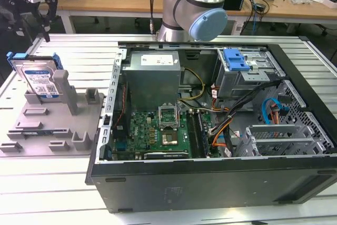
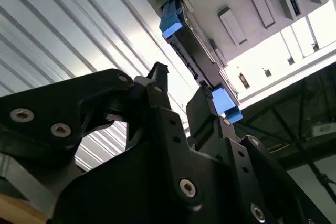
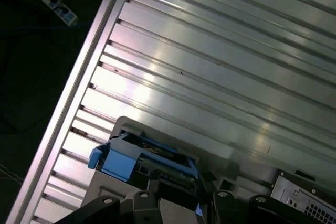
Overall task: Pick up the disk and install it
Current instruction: 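Pick up the disk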
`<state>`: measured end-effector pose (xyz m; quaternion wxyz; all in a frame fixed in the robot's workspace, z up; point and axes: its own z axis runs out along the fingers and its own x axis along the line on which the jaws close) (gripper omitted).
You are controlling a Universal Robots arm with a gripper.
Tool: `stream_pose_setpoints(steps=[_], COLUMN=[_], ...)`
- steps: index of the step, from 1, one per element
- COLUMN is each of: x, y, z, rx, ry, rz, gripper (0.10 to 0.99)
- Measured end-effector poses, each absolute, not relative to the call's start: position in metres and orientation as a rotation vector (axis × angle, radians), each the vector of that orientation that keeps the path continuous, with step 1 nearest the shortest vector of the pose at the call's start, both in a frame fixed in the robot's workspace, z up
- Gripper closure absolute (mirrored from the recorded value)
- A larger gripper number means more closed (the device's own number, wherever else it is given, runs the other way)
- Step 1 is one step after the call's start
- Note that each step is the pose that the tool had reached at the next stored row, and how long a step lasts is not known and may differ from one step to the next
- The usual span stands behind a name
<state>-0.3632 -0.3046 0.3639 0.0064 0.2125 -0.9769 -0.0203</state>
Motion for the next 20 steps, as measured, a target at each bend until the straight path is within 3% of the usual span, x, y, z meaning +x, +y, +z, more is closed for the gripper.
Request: stream_pose_setpoints(steps=[7, 8, 20], x=[-0.3632, -0.3632, -0.3632], y=[-0.3047, -0.3046, -0.3046], z=[0.3639, 0.3639, 0.3639], rx=[0.909, 0.950, 1.326], ry=[-2.988, -2.975, -2.823], rz=[-0.062, -0.062, -0.059], gripper=[0.651, 0.588, 0.588])
